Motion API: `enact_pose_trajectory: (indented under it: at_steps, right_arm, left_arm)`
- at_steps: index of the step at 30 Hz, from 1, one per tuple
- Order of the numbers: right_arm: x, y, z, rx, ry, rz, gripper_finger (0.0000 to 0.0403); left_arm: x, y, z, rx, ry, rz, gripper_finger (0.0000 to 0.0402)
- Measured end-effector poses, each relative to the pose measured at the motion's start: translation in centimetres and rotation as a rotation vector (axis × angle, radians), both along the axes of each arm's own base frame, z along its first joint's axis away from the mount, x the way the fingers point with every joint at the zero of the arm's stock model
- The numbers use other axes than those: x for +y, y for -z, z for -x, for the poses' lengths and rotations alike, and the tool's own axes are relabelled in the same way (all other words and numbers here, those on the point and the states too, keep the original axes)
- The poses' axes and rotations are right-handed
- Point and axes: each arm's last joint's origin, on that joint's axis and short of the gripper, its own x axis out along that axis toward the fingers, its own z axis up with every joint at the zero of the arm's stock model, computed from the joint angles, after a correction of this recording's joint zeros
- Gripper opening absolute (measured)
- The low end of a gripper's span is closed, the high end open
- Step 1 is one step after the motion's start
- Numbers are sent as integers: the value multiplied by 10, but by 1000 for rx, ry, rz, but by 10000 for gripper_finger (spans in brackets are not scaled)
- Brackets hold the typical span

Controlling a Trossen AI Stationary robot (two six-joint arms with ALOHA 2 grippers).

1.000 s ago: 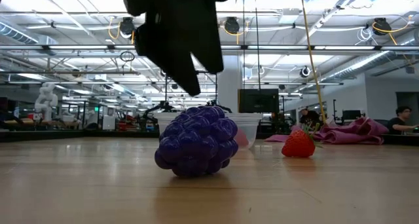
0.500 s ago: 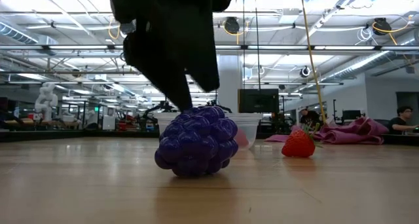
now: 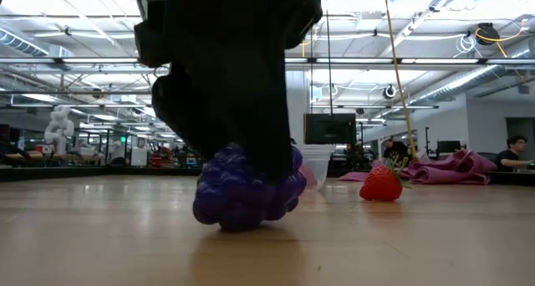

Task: Pick and placing Produce into tupperware
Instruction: Put the violet grape fruit into the transparent container

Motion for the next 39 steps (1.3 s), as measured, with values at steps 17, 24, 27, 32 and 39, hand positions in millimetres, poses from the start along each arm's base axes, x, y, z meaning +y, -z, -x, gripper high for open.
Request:
enact_pose_trajectory:
  at_steps: [17,24,27,32,39]
  right_arm:
    - [0,0,0,1,-2,0,317]
    - [0,0,0,1,-2,0,317]
    - [0,0,0,1,-2,0,317]
    - [0,0,0,1,-2,0,317]
    - [0,0,0,1,-2,0,317]
  left_arm:
    - [1,2,-1,-15,1,-39,294]
    - [0,2,-1,-16,9,-42,275]
    - [0,2,-1,-18,18,-45,245]
    - [-1,1,-3,-41,28,-37,209]
    - [-2,1,-3,-47,35,-37,219]
